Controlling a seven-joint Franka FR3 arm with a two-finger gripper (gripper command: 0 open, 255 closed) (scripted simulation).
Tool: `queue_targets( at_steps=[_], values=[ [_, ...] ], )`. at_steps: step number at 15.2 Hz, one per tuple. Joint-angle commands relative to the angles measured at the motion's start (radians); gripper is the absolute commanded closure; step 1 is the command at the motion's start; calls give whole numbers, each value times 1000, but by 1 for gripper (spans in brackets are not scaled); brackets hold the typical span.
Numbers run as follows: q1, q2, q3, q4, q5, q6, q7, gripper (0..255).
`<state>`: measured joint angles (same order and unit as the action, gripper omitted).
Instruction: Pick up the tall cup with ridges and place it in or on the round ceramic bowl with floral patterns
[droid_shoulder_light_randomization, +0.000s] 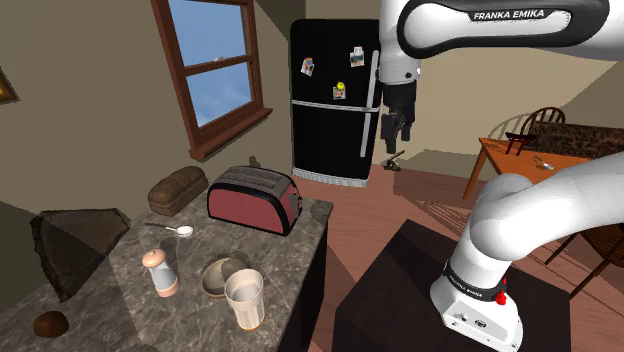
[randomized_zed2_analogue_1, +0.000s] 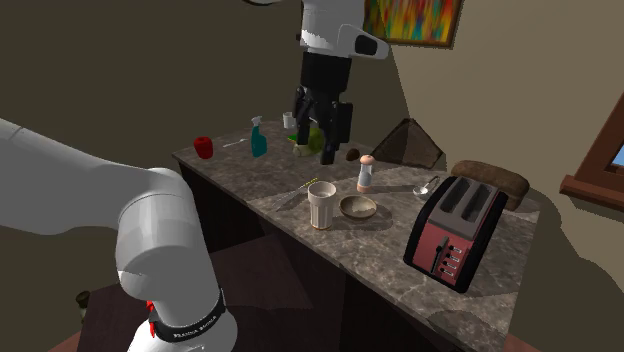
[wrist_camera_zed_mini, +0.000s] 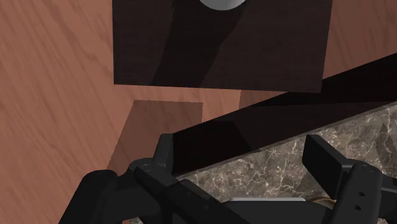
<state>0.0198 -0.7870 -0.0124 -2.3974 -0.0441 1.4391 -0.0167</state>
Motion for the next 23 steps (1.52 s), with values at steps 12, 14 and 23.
queue_targets(
  at_steps=[12, 14, 23],
  values=[
    [63, 170, 132, -158, 129, 368, 153, 0],
    [74, 222, 157, -168, 147, 439, 179, 0],
    [111, 518, 266, -139, 186, 749, 299, 0]
  ],
)
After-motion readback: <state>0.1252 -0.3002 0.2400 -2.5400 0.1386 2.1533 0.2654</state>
